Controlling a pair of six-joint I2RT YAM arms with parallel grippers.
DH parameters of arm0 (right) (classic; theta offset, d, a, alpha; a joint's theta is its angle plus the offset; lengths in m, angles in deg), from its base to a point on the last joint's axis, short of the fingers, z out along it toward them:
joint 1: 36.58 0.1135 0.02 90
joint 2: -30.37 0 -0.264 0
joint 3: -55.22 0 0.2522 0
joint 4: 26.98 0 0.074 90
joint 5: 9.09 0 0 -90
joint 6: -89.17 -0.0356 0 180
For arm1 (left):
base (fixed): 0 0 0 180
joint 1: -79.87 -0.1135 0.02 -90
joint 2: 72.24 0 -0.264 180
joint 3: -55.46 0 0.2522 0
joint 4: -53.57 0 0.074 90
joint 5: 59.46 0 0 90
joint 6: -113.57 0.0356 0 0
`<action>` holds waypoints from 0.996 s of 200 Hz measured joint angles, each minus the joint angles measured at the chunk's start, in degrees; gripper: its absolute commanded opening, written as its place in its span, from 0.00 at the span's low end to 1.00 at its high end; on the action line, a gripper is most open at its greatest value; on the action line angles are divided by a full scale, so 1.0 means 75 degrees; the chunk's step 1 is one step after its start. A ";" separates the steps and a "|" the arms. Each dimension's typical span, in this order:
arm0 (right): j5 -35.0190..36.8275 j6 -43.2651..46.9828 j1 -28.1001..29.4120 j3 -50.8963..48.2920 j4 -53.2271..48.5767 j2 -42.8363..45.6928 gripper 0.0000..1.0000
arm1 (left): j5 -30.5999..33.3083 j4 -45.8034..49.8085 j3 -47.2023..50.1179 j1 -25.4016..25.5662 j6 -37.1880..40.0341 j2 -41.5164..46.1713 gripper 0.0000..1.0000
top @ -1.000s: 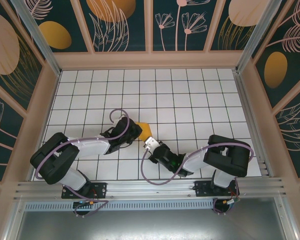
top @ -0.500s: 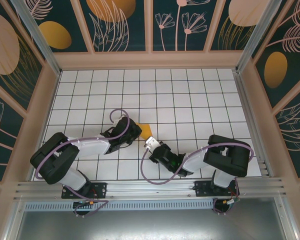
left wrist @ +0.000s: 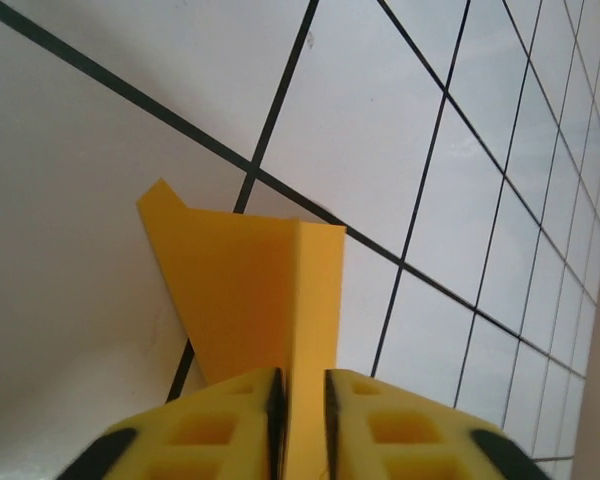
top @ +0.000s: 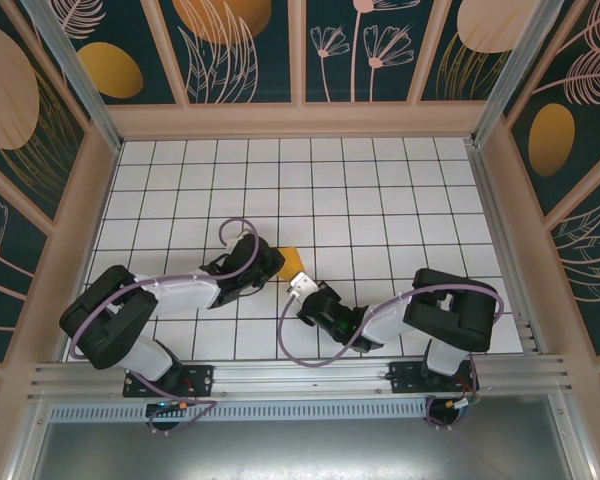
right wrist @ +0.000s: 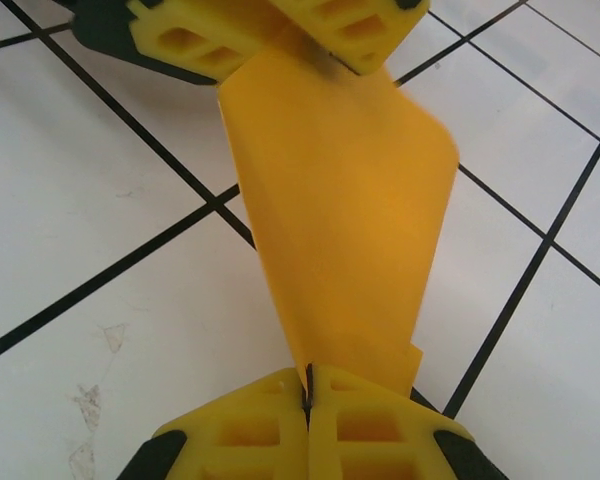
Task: Fold a paper plane with a square sheet of paper (pick it up from the middle)
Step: Fold the wing for the fifth time at the center of the table.
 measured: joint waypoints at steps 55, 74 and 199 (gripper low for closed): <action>-0.1964 -0.1341 -0.0970 0.0015 -0.0408 0.0629 0.00 | 0.0790 0.0405 0.0938 0.0000 -0.0169 0.1763 0.52; -0.2914 -0.1877 -0.1393 0.0012 -0.0385 0.0927 0.00 | 0.1052 0.0507 0.1297 0.0000 -0.0166 0.2430 0.52; -0.5998 -0.4674 -0.2582 -0.0306 0.0545 0.0635 0.00 | -0.0149 -0.1635 0.1757 0.0000 0.0353 0.1950 0.46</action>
